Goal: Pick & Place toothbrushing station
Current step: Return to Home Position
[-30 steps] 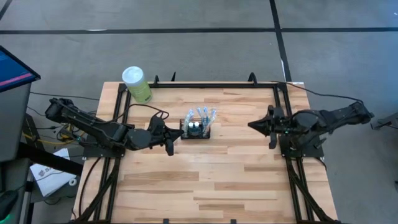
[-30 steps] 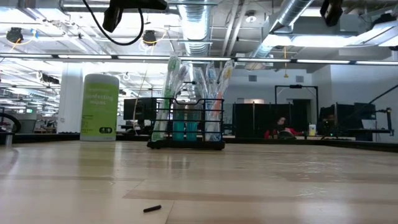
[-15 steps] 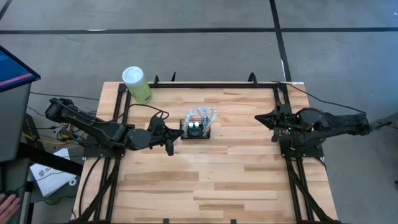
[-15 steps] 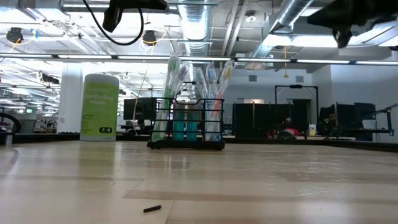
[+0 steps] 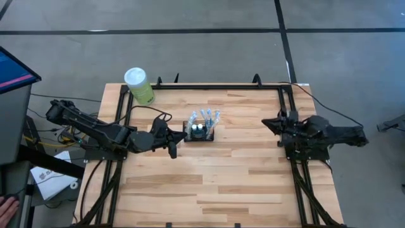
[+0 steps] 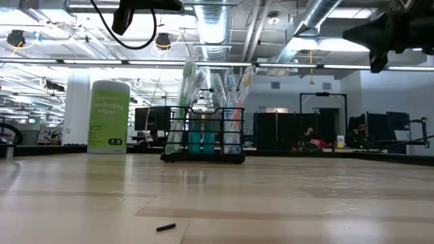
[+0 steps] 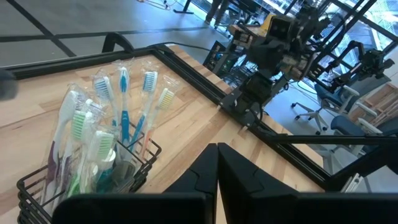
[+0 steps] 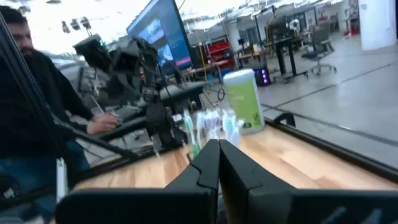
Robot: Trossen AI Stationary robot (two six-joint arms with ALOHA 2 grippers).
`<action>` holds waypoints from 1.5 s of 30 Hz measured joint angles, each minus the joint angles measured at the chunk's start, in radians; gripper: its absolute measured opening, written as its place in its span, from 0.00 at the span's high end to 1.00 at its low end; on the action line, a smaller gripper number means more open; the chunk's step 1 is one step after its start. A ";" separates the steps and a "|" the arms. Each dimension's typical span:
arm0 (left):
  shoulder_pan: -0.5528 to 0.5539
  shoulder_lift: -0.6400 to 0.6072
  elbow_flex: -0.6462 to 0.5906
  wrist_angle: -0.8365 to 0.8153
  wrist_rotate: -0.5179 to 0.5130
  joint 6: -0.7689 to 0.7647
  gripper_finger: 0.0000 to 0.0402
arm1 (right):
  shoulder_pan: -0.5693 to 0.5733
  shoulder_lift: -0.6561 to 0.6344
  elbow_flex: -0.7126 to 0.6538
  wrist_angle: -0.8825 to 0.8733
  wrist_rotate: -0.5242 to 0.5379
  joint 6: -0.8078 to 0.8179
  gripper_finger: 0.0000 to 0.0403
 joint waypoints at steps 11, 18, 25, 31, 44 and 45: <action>0.000 0.000 0.000 0.000 0.000 -0.001 1.00 | -0.005 0.000 -0.082 0.036 -0.019 -0.026 1.00; 0.000 0.000 0.000 0.000 0.004 -0.001 1.00 | -0.005 0.001 -0.159 0.090 -0.019 0.000 1.00; 0.000 0.000 0.000 0.000 0.074 0.030 1.00 | -0.005 0.004 -0.178 0.129 0.002 0.005 1.00; 0.000 0.000 0.000 0.006 0.194 0.130 1.00 | -0.004 0.004 -0.178 0.129 0.007 0.093 1.00; 0.072 -0.070 -0.002 -0.003 0.311 0.261 1.00 | -0.004 0.004 -0.178 0.127 0.007 0.215 1.00; 0.084 -0.086 -0.002 -0.002 0.322 0.270 1.00 | -0.004 0.004 -0.178 0.127 0.007 0.215 1.00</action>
